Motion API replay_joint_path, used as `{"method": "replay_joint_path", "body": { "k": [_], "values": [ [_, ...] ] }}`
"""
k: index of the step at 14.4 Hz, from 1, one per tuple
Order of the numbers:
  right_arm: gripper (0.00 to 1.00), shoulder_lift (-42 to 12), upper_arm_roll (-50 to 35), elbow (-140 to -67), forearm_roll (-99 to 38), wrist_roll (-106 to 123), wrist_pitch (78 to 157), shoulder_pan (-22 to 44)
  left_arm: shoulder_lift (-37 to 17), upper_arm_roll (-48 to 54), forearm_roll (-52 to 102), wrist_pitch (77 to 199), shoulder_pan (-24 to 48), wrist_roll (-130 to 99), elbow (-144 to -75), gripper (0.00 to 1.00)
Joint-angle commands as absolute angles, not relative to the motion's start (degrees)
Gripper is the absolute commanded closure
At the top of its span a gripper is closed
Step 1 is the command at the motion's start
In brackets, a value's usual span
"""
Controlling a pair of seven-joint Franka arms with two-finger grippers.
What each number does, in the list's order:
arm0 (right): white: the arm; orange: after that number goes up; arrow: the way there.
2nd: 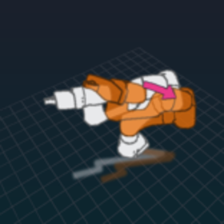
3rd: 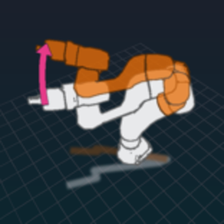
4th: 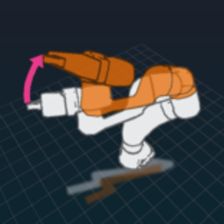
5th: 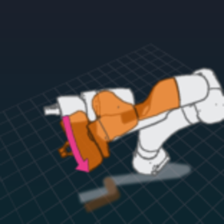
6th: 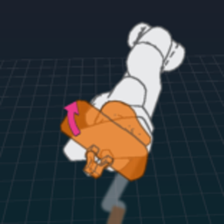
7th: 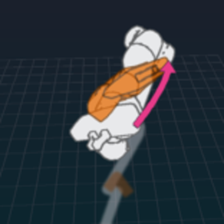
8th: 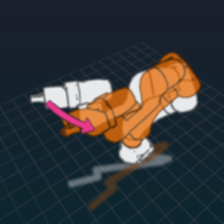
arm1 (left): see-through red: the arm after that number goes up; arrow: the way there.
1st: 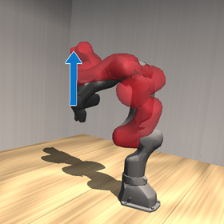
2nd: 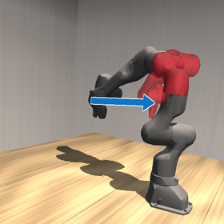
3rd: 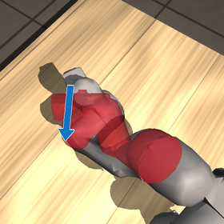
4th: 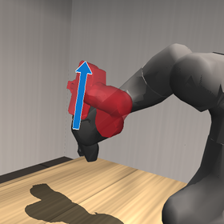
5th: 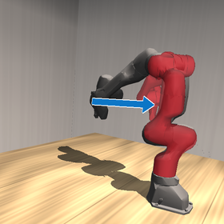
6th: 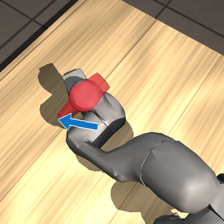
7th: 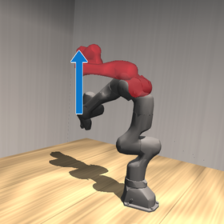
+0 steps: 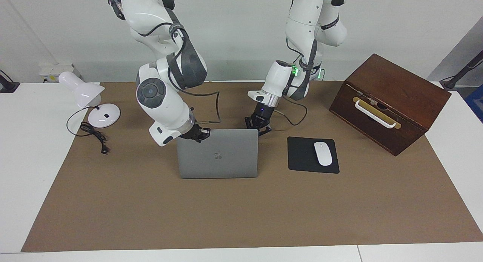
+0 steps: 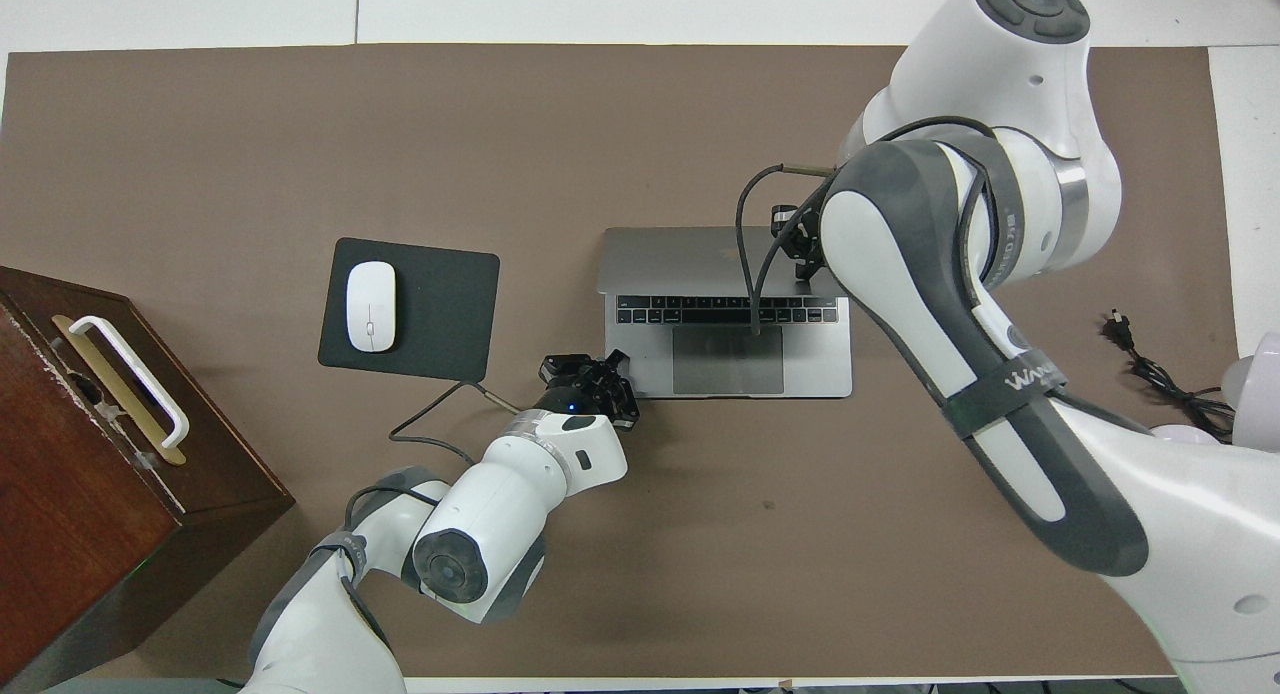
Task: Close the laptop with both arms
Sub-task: 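Push the laptop screen down toward the keyboard with the right gripper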
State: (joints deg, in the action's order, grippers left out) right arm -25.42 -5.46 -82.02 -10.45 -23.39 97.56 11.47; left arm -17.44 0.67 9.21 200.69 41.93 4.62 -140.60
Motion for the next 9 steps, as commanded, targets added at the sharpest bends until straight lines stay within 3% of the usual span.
{"method": "replay_joint_path", "body": {
  "k": [1, 9],
  "values": [
    [1.00, -21.9, -6.1, -90.5, -11.9, -25.0, 102.7, 11.2, -17.8, -0.3, 9.8, 200.6, 42.8, 7.0, -143.9, 1.00],
    [1.00, -20.6, -6.1, -97.0, -13.2, -25.0, 109.6, 11.8, -17.8, -0.3, 9.8, 200.6, 42.5, 8.7, -143.9, 1.00]
  ]
}}
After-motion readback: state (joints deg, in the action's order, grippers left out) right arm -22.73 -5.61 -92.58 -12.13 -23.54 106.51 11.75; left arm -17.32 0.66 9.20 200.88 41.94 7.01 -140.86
